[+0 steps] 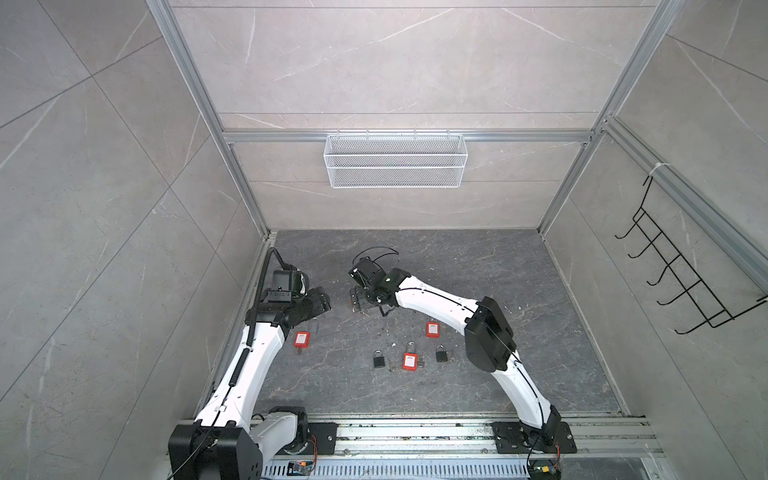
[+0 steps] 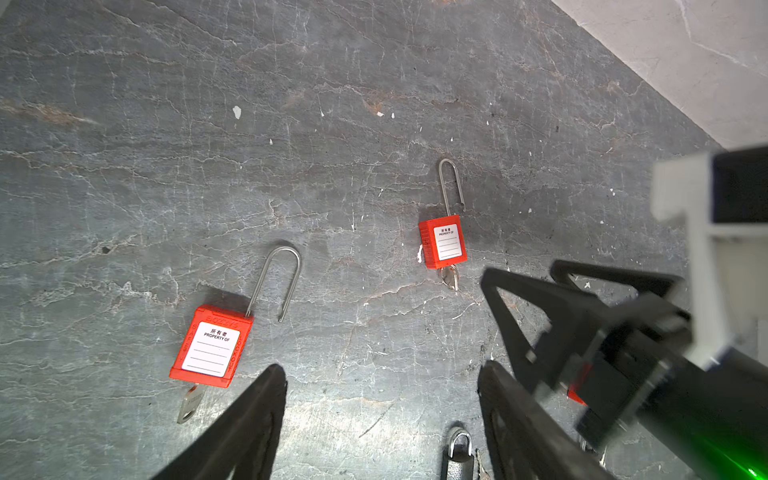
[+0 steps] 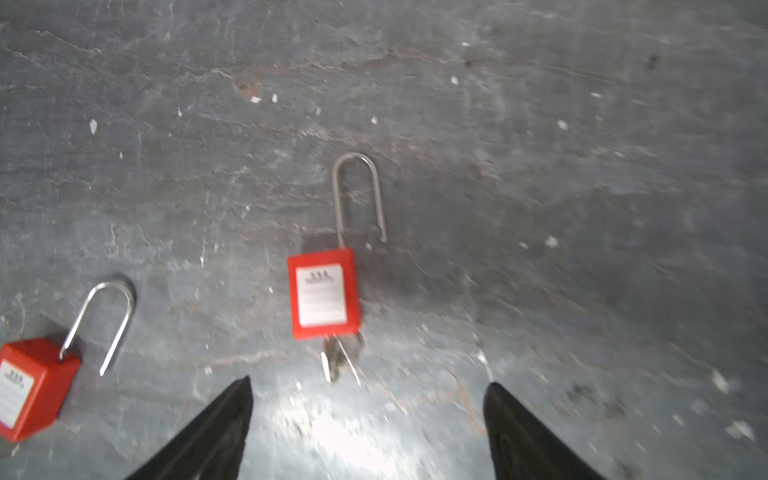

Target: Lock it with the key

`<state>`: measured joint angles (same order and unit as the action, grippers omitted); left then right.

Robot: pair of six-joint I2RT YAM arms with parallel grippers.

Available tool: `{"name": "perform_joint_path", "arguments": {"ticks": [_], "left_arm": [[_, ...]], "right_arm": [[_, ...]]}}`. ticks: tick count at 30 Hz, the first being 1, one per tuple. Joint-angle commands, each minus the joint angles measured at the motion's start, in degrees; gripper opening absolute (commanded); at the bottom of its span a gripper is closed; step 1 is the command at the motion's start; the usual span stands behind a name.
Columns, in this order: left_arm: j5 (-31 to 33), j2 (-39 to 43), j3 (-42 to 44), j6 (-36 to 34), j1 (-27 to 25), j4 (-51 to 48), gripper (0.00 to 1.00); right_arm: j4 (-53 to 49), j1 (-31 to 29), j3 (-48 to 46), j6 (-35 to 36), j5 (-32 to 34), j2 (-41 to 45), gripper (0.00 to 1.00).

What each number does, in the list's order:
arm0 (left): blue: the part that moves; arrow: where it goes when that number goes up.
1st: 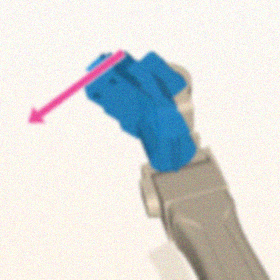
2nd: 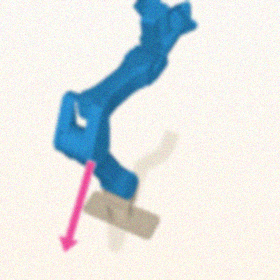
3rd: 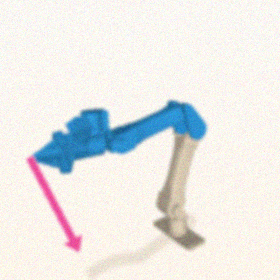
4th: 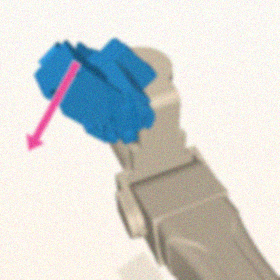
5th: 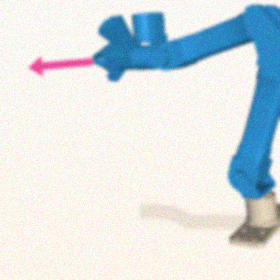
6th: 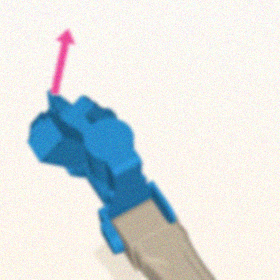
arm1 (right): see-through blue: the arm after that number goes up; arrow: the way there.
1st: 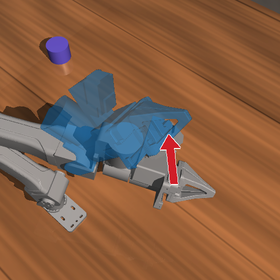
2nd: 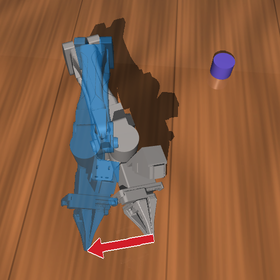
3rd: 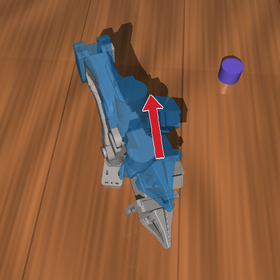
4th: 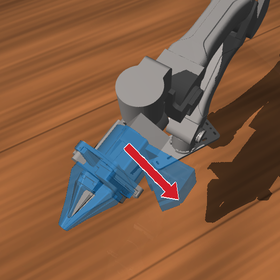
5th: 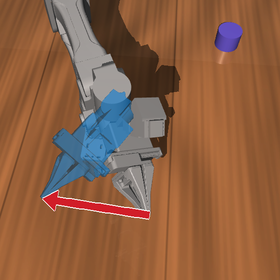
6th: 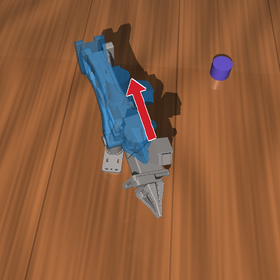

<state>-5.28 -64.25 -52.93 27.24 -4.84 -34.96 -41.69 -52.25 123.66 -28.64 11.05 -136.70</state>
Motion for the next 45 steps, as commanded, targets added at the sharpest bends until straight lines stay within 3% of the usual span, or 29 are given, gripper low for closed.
{"name": "perform_joint_path", "arguments": {"ticks": [1, 7, 10, 17, 21, 28, 39, 45], "left_arm": [[-1.27, -0.85, -0.26, 0.75, 0.23, -0.59, 0.75], [-0.55, -2.28, -0.78, 0.42, 0.27, -1.22, 0.74], [0.49, -2.20, -0.95, 0.20, 0.27, -1.57, 0.74], [2.16, -2.37, -1.65, -0.47, 0.27, -2.48, 0.73], [2.11, -2.81, -1.74, -0.49, 0.27, -2.48, 0.73], [2.07, -2.99, -1.65, -1.04, 0.27, -2.74, 0.72], [2.38, -1.73, -1.51, -2.83, 0.27, -3.33, 0.72], [0.92, 0.90, -0.76, -7.47, 0.27, -1.67, 0.72]], "right_arm": [[-7.62, -0.31, 9.26, 1.28, -1.42, -6.28, 0.87], [-19.04, -0.42, 31.12, 1.45, -2.68, -19.95, 0.81], [-20.99, -0.43, 35.84, 0.99, -2.33, -23.27, 0.78], [-18.31, -0.42, 30.87, 0.50, -2.85, -22.53, 0.70], [-18.07, -0.45, 31.04, 1.13, -4.11, -23.22, 0.60], [-18.07, -0.46, 30.95, 2.01, -4.18, -23.81, 0.57], [-18.47, -0.47, 31.56, 4.57, -4.40, -22.88, 0.34], [-21.01, -0.44, 30.97, 10.09, -1.97, -17.16, 0.33]]}}
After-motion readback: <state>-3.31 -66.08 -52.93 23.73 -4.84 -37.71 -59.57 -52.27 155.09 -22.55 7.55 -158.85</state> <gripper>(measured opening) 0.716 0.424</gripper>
